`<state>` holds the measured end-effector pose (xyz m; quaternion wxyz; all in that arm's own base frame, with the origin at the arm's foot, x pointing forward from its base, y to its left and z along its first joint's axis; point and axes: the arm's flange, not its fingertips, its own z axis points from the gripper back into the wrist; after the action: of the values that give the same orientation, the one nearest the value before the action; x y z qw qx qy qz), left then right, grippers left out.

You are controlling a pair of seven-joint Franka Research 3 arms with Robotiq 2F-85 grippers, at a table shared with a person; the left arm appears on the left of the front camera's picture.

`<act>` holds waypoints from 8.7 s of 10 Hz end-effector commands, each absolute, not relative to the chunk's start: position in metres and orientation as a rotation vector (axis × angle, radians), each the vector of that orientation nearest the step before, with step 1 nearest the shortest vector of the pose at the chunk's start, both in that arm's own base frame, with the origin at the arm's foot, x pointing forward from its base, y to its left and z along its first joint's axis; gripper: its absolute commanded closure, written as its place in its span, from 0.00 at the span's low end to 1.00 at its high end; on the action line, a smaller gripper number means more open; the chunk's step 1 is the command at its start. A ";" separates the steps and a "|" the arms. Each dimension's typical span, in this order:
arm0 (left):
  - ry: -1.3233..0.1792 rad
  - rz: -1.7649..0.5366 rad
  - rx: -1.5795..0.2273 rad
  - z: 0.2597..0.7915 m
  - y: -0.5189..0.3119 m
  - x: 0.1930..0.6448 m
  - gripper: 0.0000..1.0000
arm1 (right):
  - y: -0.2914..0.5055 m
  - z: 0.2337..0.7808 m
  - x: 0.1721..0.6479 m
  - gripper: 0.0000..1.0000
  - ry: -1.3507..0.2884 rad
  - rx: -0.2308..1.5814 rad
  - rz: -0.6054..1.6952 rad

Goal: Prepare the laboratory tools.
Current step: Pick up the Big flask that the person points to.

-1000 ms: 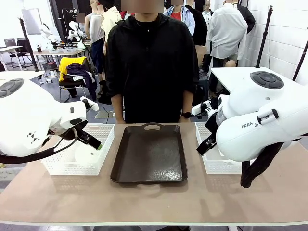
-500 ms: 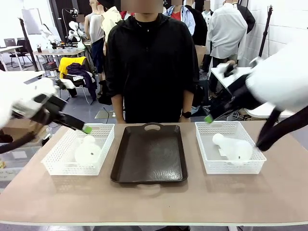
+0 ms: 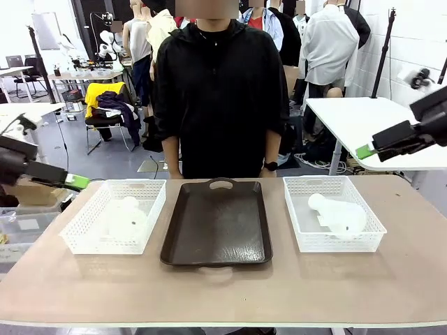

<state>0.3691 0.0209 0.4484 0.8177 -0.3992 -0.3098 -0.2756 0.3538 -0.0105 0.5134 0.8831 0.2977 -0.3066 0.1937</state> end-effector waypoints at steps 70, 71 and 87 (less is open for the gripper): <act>-0.631 -0.471 -1.006 0.405 0.080 0.360 0.00 | 0.116 0.353 0.608 0.00 -0.144 -0.039 0.539; -0.631 -0.471 -1.006 0.405 0.080 0.360 0.00 | 0.119 0.350 0.612 0.00 -0.137 -0.043 0.540; -0.631 -0.471 -1.006 0.405 0.080 0.360 0.00 | 0.127 0.311 0.627 0.69 -0.098 -0.102 0.542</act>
<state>0.3616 0.0799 0.4050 0.8042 -0.4680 -0.2944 -0.2182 0.6231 0.1257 0.3201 0.9594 -0.0329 -0.0505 0.2757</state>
